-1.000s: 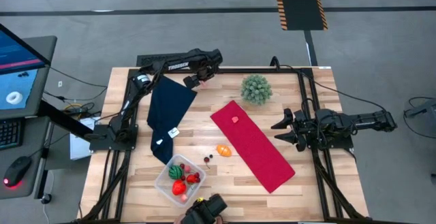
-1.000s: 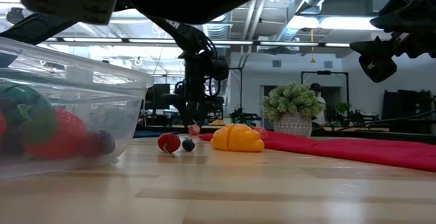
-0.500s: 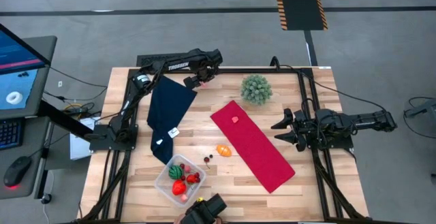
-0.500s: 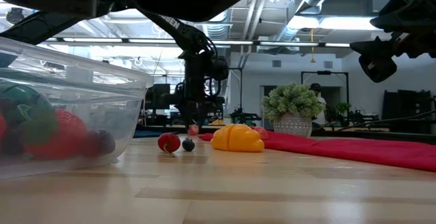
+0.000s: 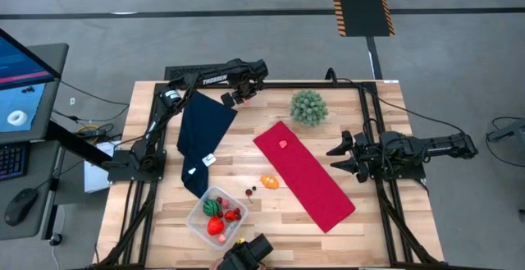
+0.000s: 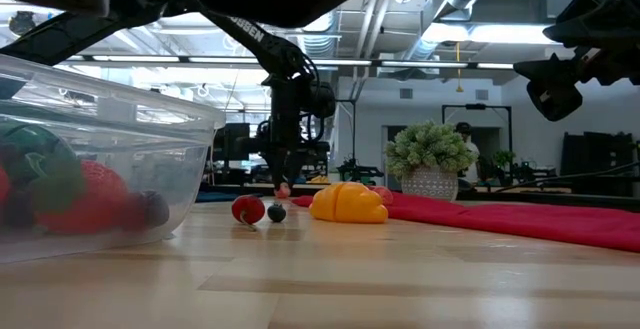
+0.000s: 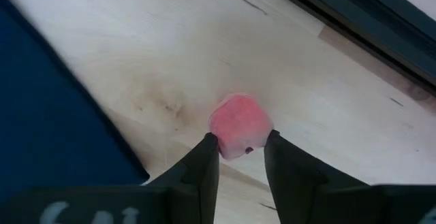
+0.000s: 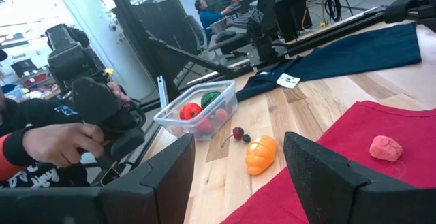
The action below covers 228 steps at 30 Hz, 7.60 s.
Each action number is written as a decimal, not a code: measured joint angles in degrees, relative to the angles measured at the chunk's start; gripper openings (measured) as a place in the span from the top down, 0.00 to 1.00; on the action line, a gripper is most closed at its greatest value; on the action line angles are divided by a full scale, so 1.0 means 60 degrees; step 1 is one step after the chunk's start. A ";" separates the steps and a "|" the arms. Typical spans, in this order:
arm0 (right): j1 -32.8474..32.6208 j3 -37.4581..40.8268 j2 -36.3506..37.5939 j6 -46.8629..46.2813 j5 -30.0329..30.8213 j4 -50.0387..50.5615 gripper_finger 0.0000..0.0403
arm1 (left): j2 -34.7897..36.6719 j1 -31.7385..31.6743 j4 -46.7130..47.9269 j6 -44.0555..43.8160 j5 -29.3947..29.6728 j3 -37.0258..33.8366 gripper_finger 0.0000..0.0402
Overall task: Pick and placing Produce into tupperware
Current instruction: Put the peach into the transparent bin, then put the croissant into the transparent bin
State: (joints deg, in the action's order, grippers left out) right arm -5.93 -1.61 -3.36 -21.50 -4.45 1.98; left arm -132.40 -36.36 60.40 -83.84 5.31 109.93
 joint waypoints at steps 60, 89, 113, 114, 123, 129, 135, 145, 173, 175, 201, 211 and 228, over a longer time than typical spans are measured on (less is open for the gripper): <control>0.0003 0.0000 -0.0002 -0.0001 -0.0001 -0.0002 0.38 | 0.0200 0.8247 0.4938 -0.8226 0.3937 0.3136 0.77; 0.0004 0.0000 -0.0002 0.0000 -0.0004 0.0000 0.38 | 0.0306 1.2167 0.4936 -0.8255 0.4158 0.0710 0.77; 0.0004 0.0000 0.0001 -0.0004 -0.0003 -0.0004 0.38 | 0.0944 1.3625 0.4441 -0.8468 0.3925 -0.0779 0.75; 0.0004 -0.0001 0.0001 -0.0003 -0.0004 -0.0002 0.38 | 0.0943 1.3669 0.4441 -0.8468 0.3882 -0.0808 0.74; 0.0004 -0.0003 -0.0002 0.0000 0.0000 0.0000 0.38 | 0.0951 1.3945 0.4208 -0.8468 0.4128 -0.0874 0.59; 0.0004 0.0000 0.0000 -0.0004 -0.0002 -0.0003 0.38 | 0.0951 1.3959 0.4101 -0.8464 0.4268 -0.0874 0.53; 0.0002 -0.0001 0.0001 -0.0002 -0.0002 -0.0002 0.38 | 0.1142 1.3945 0.4676 -0.8596 0.5693 -0.0736 0.53; 0.0002 -0.0004 0.0000 -0.0002 -0.0002 -0.0004 0.38 | 0.1325 1.3748 0.3266 -0.6321 0.7699 -0.0220 0.55; 0.0004 -0.0003 -0.0002 0.0000 0.0000 -0.0004 0.38 | 0.1341 0.9080 -1.3171 1.2261 0.3107 0.0838 0.55; 0.0001 -0.0004 0.0000 0.0000 -0.0004 -0.0004 0.38 | 0.1559 0.8898 -1.2717 1.2479 0.3298 0.0820 0.55; 0.0004 -0.0004 -0.0002 -0.0004 0.0003 -0.0004 0.38 | 0.2484 0.8080 -2.4828 1.2755 0.0103 -0.6346 0.55; 0.0004 -0.0004 -0.0001 -0.0002 0.0000 -0.0007 0.38 | 0.5418 0.8576 -2.3836 1.3734 0.2962 -0.9847 0.55; 0.0002 -0.0004 -0.0001 0.0000 0.0000 -0.0006 0.38 | 0.8339 0.6875 -2.4936 1.3543 0.0499 -1.5332 0.55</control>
State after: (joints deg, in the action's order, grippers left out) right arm -5.92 -1.63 -3.37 -21.50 -4.45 1.94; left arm -82.36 4.89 -89.21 -2.58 8.30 17.94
